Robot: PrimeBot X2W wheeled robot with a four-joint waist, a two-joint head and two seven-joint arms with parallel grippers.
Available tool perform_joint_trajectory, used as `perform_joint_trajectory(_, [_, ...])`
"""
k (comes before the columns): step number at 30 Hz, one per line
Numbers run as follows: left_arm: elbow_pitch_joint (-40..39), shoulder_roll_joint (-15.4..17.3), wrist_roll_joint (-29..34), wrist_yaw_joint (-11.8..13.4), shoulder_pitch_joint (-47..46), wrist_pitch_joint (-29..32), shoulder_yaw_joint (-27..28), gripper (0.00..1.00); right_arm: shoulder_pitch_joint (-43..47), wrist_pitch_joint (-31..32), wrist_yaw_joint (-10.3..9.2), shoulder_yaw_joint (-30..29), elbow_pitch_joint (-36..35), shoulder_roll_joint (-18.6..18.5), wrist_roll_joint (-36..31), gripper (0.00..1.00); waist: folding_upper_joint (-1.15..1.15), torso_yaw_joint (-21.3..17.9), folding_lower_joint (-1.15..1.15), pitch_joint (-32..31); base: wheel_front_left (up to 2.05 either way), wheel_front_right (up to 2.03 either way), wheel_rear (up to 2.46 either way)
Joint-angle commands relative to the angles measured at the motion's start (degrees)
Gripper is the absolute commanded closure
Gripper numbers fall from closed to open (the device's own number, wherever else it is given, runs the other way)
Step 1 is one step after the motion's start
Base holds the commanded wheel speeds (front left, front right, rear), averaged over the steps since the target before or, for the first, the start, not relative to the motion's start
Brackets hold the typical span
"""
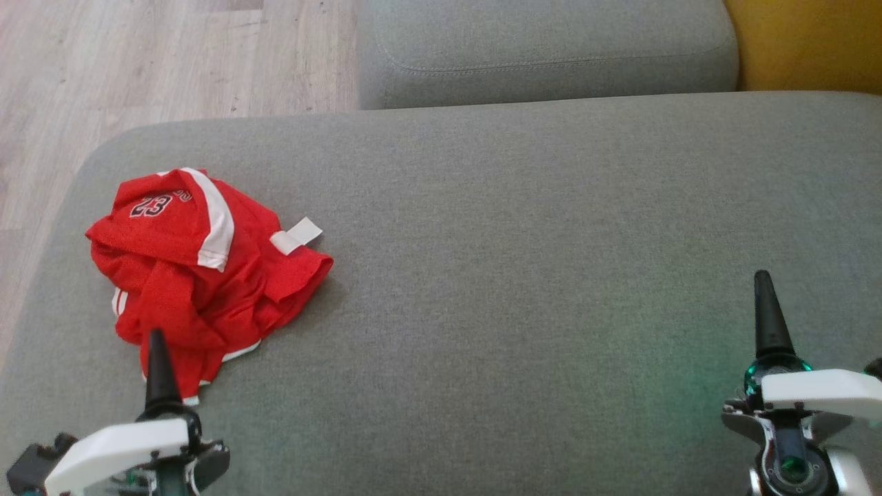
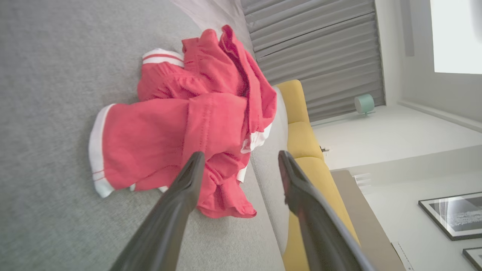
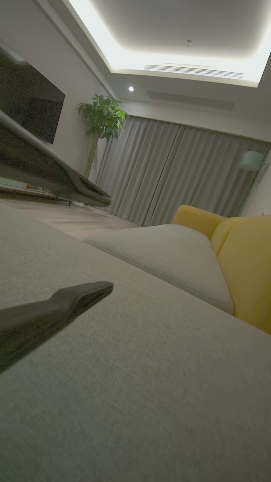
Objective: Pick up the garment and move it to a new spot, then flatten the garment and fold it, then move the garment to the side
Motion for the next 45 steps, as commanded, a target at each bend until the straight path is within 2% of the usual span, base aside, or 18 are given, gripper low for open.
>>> perform_joint_trajectory(1, [-3.02, 0.28, 1.94, 0.42, -2.89, -0.71, 0.8, 0.0, -2.39, -0.71, -0.01, 0.67, -2.7, -0.26, -2.22, 0.0, 0.0, -0.04, 0.0, 0.03, 0.0, 0.0, 0.0])
perform_joint_trajectory(8, [-6.42, 0.31, 8.74, 2.54, -2.88, -1.89, -1.58, 0.0, -2.56, -1.89, -0.01, 1.96, -4.83, -0.29, -10.57, 0.0, 0.0, -0.17, 0.0, 0.09, 0.0, 0.0, 0.0])
perform_joint_trajectory(22, [-7.95, 0.51, 26.74, 3.39, -4.1, -4.24, -8.23, 0.0, -2.7, -4.26, -0.02, 3.49, -7.79, -0.34, -26.09, 0.0, 0.0, -0.14, 0.0, 0.05, 0.0, 0.0, 0.0])
perform_joint_trajectory(29, [-7.61, 2.16, 33.42, 5.0, -5.23, -5.42, -12.88, 0.0, -2.85, -5.44, -0.02, 4.33, -8.89, -0.37, -33.05, 0.0, 0.0, -0.1, 0.0, 0.18, 0.0, 0.0, 0.0])
perform_joint_trajectory(32, [-5.61, 3.75, 36.41, 4.27, -5.88, -5.92, -16.03, 0.0, -2.81, -5.95, -0.02, 4.69, -9.11, -0.38, -35.81, 0.0, 0.0, -0.05, 0.0, 0.18, 0.0, 0.0, 0.0])
perform_joint_trajectory(45, [-6.39, 6.13, 45.83, 10.66, -9.17, -8.11, -22.71, 0.0, -2.75, -8.14, -0.03, 6.81, -10.19, -0.43, -48.16, 0.0, 0.0, 0.24, 0.0, 0.22, 0.0, 0.0, 0.0])
